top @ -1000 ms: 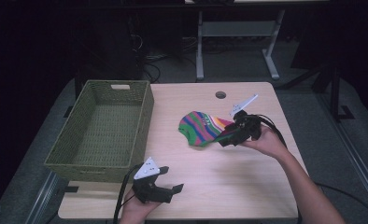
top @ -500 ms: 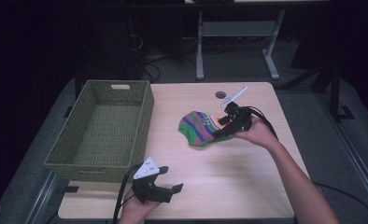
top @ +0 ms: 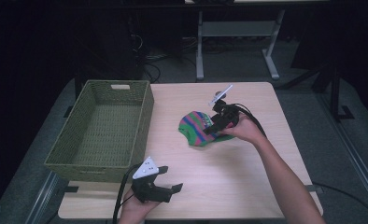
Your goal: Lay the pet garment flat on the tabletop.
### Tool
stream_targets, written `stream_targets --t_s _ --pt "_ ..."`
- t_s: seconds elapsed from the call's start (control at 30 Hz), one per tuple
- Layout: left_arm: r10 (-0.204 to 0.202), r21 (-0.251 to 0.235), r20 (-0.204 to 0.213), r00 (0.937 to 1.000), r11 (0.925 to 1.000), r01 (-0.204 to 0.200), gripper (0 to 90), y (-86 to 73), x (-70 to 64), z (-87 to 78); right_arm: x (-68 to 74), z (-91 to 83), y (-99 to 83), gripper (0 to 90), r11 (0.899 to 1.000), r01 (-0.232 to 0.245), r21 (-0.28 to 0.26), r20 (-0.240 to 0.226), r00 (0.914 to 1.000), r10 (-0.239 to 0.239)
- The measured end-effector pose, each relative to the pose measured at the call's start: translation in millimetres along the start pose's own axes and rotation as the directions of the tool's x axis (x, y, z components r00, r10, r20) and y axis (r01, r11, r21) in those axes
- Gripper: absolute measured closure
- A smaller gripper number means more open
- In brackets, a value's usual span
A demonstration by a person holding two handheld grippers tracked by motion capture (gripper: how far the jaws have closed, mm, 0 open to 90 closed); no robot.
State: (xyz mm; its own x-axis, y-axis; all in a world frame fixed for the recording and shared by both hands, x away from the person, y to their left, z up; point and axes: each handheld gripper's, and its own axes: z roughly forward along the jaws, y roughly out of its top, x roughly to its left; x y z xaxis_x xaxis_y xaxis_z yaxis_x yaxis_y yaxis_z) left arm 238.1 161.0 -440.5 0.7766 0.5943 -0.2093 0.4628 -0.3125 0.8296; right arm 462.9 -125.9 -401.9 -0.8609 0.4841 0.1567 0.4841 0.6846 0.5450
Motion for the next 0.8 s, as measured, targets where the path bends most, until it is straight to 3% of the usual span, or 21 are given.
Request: stream_targets --t_s 0.17,0.47,0.5,0.67,0.8 --pt "-0.002 -0.001 0.003 1.0 1.0 0.002 14.8 0.2 0.0 0.7 -4.3 13.2 -0.1 23.4 0.999 -0.012 0.051 0.008 0.9999 0.012" --pt "0.0 0.0 0.006 1.0 1.0 0.0 14.8 -0.1 -0.2 1.2 -12.9 27.1 -3.4 23.8 0.995 -0.049 0.092 0.045 0.998 0.045" --pt "0.003 0.003 0.007 1.0 1.0 -0.003 14.8 0.1 -0.2 1.2 -14.7 30.1 -4.1 27.7 0.993 -0.062 0.101 0.053 0.997 0.057" --pt "0.005 0.006 0.009 0.9999 1.0 -0.005 14.8 0.3 -0.3 2.1 -18.3 39.7 -8.0 29.1 0.987 -0.079 0.139 0.072 0.9949 0.07" --pt "0.006 0.007 0.009 0.9999 1.0 -0.006 14.8 0.4 -0.4 2.4 -15.5 43.7 -8.4 34.0 0.986 -0.078 0.144 0.116 0.9914 0.061"
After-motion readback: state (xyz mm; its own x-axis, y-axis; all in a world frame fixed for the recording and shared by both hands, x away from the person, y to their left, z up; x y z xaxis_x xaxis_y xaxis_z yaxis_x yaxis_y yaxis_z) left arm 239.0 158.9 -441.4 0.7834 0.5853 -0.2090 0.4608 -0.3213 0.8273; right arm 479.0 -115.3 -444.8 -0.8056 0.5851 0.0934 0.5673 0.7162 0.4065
